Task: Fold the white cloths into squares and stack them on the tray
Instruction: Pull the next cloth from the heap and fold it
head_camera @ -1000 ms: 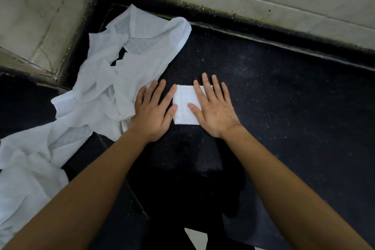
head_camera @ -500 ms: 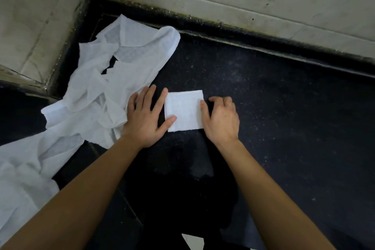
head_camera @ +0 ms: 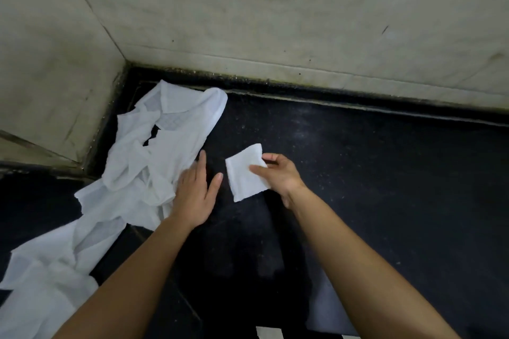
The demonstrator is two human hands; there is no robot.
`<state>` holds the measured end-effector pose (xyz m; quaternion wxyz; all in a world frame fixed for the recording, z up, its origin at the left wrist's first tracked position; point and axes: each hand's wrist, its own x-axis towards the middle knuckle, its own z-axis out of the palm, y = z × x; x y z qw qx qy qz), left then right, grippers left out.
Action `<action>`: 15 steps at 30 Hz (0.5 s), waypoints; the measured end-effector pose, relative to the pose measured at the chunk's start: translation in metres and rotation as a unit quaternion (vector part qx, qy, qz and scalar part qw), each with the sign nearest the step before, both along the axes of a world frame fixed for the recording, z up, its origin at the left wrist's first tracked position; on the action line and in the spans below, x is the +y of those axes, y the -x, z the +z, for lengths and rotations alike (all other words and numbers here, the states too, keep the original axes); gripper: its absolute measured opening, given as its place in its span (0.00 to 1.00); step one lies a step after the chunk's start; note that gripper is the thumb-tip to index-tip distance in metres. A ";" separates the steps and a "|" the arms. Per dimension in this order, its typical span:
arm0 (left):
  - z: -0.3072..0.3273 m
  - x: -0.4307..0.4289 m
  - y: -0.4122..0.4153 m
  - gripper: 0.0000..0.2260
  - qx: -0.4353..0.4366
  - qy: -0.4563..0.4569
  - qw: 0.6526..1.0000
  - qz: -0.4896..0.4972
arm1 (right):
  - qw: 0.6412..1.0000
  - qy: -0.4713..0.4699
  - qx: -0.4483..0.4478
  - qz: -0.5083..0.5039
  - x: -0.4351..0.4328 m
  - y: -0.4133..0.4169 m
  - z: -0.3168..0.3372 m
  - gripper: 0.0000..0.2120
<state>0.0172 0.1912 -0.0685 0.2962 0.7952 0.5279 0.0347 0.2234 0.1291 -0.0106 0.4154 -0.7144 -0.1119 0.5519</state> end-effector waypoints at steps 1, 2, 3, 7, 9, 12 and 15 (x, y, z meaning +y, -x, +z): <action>0.013 -0.003 -0.006 0.34 -0.053 0.042 0.996 0.061 | 1.000 -0.009 0.004 -0.004 -0.002 -0.004 0.009 0.25; 0.027 -0.007 -0.012 0.33 -0.097 0.096 0.984 0.115 | 1.000 -0.019 0.012 -0.009 -0.004 -0.007 0.018 0.28; 0.038 -0.011 -0.019 0.32 -0.143 0.157 0.964 0.163 | 0.999 -0.030 0.020 -0.011 -0.008 -0.011 0.029 0.29; 0.074 -0.020 -0.047 0.31 -0.302 0.377 0.836 0.260 | 0.993 -0.087 0.080 -0.012 -0.027 -0.025 0.071 0.26; 0.095 -0.022 -0.063 0.27 -0.359 0.458 0.773 0.252 | 0.987 -0.123 0.103 -0.021 -0.043 -0.033 0.089 0.23; 0.131 -0.034 -0.092 0.21 -0.416 0.522 0.718 0.197 | 0.984 -0.146 0.089 -0.046 -0.079 -0.048 0.108 0.20; 0.154 -0.051 -0.118 0.17 -0.411 0.539 0.722 0.140 | 0.985 -0.142 0.062 -0.080 -0.119 -0.062 0.120 0.17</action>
